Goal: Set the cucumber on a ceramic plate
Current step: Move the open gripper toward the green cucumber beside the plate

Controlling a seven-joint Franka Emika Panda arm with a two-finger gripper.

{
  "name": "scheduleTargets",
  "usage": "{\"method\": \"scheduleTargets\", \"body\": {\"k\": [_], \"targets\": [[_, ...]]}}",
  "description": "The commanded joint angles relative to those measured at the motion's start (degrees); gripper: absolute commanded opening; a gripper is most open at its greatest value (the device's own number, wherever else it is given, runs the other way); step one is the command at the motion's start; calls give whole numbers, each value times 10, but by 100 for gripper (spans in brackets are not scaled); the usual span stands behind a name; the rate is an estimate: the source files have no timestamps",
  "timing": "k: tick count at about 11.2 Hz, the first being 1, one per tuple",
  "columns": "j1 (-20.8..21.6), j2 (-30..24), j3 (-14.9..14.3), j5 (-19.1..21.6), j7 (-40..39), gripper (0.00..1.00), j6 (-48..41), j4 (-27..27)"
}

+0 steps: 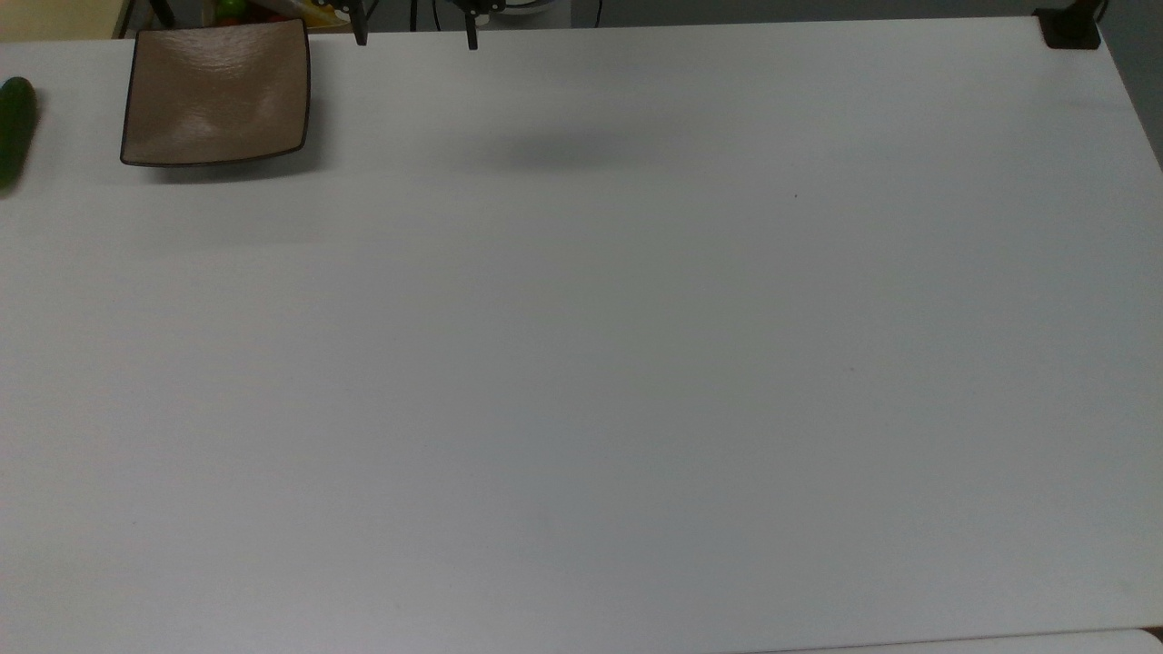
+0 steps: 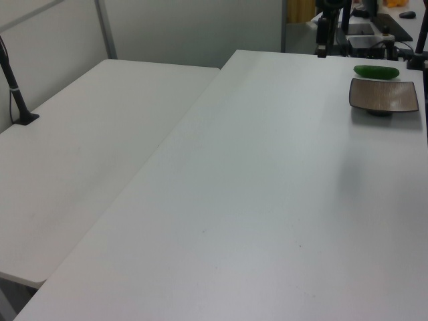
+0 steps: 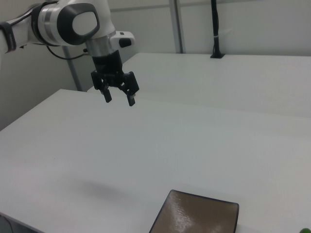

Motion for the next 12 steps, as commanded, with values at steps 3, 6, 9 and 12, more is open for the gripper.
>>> {"method": "scheduleTargets", "body": {"k": [3,6,9,12], "targets": [[6,-21,0,12,5,100,21,-26],[5,-23,-2,12,1,100,21,-26],[4,-26,-43,2,-45,100,22,-25],[0,-32,-127,2,-154,100,56,-28]]}}
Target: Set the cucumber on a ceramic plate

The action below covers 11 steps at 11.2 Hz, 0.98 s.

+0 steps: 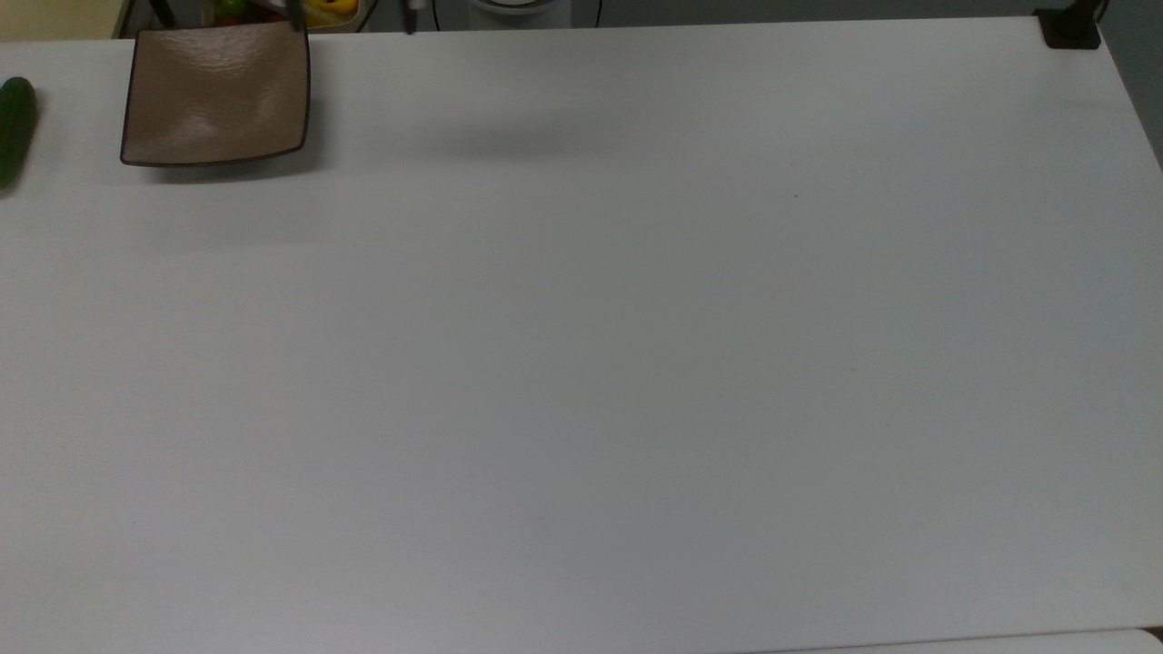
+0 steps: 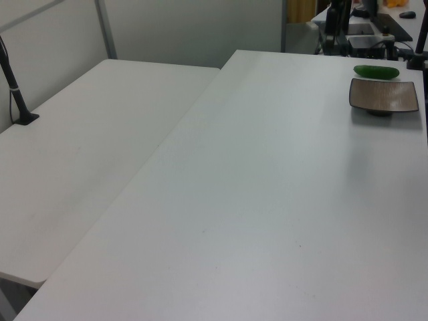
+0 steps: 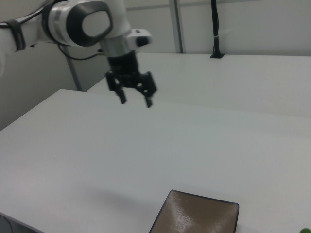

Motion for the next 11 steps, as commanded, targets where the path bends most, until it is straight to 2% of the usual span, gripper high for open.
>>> {"method": "scheduleTargets", "body": {"k": [1,4,7,9,11], "targets": [[0,-15,-83,0,-99,100,63,-35],[-12,-8,-156,-2,-201,100,128,-66],[-16,16,-243,-2,-311,100,189,-83],[-33,45,-264,-1,-330,100,221,-86],[-61,84,-266,7,-327,100,269,-85]]}}
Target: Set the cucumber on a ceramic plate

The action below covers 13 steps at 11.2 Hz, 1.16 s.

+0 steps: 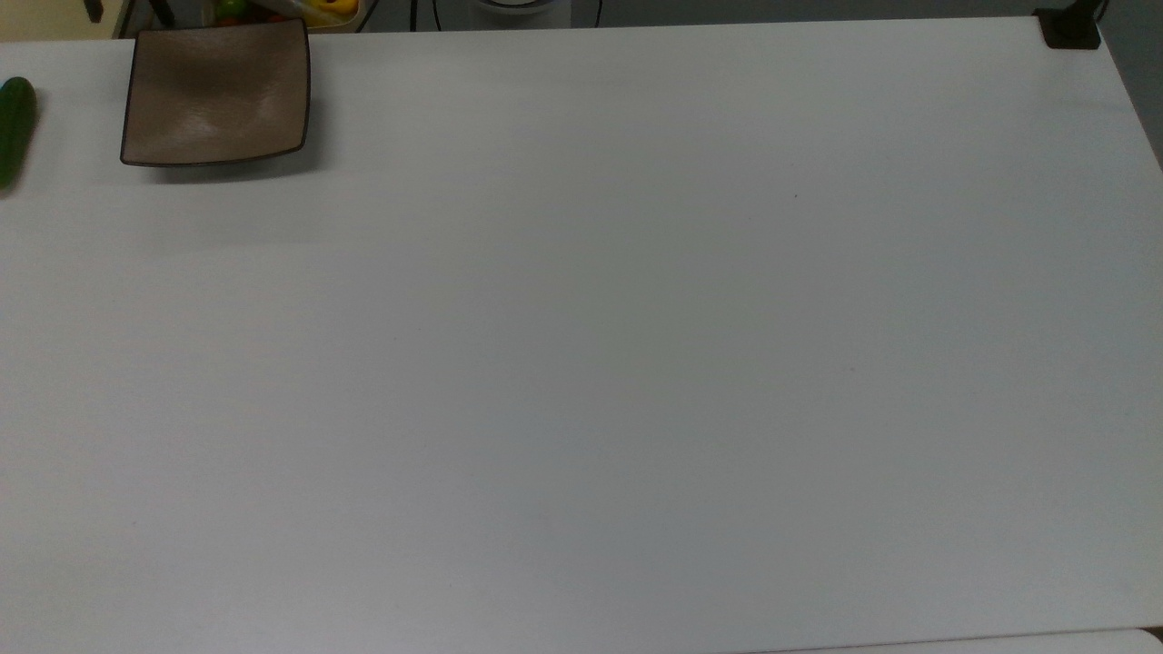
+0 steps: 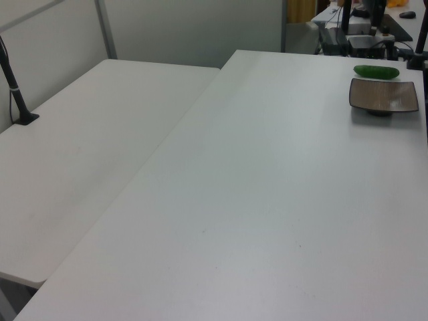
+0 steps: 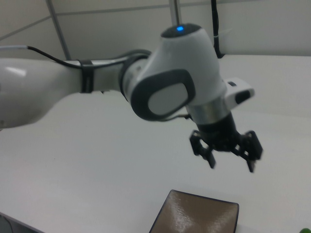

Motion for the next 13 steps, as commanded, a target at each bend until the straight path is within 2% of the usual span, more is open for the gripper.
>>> {"method": "scheduleTargets", "body": {"k": [1,4,7,9,11,13], "targets": [[-35,61,-3,11,-10,100,71,1],[-69,127,-3,32,-16,100,157,4],[-100,206,3,71,-19,100,262,6],[-115,251,4,81,-39,100,290,17],[-145,283,38,81,-44,100,343,17],[-151,302,40,79,-46,100,354,17]]}}
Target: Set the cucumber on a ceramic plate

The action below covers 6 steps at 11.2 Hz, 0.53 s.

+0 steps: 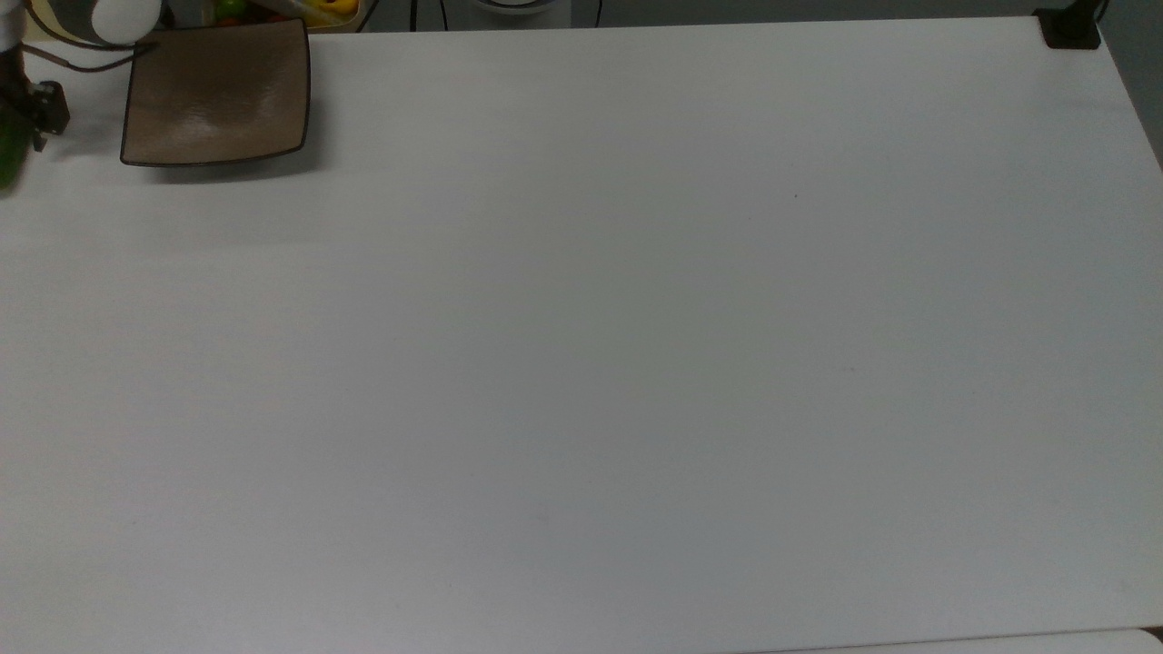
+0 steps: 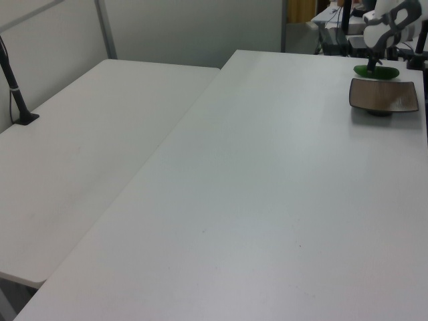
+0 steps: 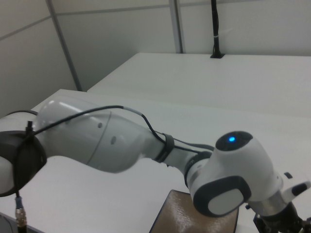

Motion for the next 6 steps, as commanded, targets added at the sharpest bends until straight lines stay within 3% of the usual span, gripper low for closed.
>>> {"method": "scheduleTargets", "body": {"k": [1,2,3,4,5,6], "targets": [[-24,32,15,7,-23,100,26,14],[-29,38,21,5,-23,100,38,14],[-29,39,22,4,-23,89,40,14],[-30,39,22,4,-25,62,39,14],[-30,39,22,5,-33,48,39,14],[-30,39,22,7,-42,40,39,14]]}}
